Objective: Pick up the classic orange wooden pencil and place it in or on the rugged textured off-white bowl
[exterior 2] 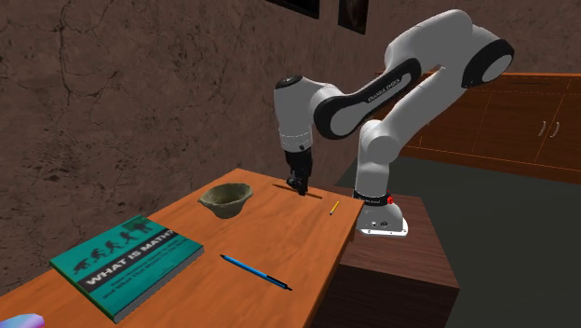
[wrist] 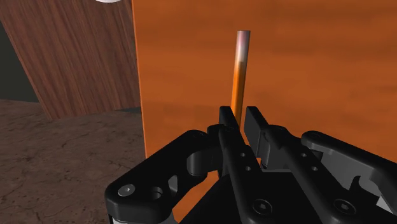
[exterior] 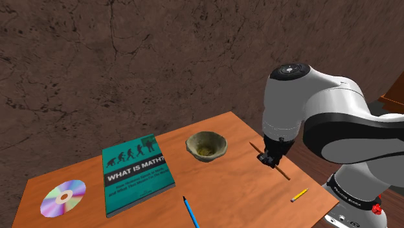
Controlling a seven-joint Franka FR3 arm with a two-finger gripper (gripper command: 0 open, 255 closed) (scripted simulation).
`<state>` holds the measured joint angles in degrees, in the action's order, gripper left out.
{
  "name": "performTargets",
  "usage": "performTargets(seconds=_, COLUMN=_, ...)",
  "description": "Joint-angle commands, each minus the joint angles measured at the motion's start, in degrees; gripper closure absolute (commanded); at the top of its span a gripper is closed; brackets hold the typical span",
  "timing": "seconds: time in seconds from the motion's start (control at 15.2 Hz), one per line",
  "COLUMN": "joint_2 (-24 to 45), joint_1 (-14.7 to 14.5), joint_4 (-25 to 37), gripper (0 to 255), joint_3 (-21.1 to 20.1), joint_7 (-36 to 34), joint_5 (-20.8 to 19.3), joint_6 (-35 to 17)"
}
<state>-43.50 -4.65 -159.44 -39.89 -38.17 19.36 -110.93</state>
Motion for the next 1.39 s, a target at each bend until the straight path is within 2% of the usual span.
performTargets(seconds=0.0, joint_2=-1.2, joint_1=-0.3, joint_4=0.8, gripper=255, joint_3=0.9, joint_7=0.2, joint_5=-0.4, joint_6=2.1)
performTargets(seconds=1.32, joint_2=-5.7, joint_1=0.6, joint_4=13.0, gripper=255, joint_3=7.8, joint_7=1.8, joint_5=-5.3, joint_6=18.7)
